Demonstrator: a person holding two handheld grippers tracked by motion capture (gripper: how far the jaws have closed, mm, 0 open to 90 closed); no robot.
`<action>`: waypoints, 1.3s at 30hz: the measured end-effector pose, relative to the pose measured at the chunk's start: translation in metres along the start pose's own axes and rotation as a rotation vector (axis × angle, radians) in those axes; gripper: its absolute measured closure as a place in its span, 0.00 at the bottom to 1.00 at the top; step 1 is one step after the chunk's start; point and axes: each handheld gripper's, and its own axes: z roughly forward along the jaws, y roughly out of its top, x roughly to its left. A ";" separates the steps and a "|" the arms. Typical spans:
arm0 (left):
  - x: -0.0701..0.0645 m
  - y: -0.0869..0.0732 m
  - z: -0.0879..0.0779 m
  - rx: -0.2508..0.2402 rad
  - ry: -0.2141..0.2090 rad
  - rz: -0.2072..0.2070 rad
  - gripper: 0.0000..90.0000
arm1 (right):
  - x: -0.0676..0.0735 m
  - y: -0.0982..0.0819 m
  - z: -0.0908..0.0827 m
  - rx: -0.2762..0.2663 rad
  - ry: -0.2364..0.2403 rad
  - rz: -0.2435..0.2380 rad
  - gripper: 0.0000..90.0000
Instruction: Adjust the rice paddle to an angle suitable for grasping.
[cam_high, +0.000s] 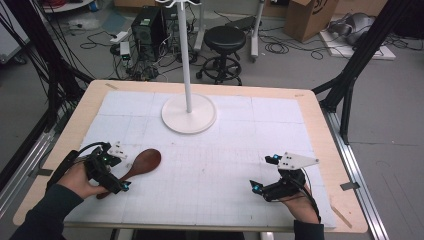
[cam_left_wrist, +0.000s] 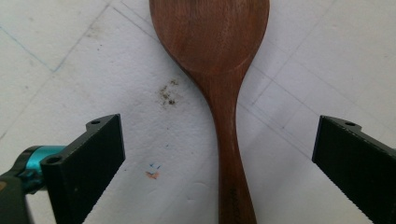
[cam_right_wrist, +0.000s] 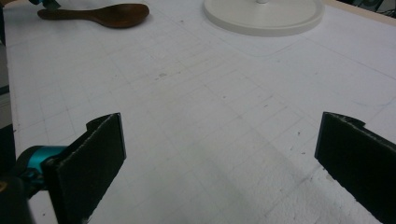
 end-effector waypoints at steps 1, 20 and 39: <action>0.000 0.001 0.002 0.001 -0.005 -0.010 0.07 | 0.000 0.000 0.000 -0.001 0.000 0.000 0.01; 0.008 0.005 0.008 0.108 -0.044 -0.037 0.36 | -0.002 -0.002 0.001 0.017 -0.014 0.006 0.01; 0.011 0.008 0.019 0.191 -0.091 -0.042 0.60 | -0.003 -0.002 -0.001 0.010 -0.018 0.010 0.01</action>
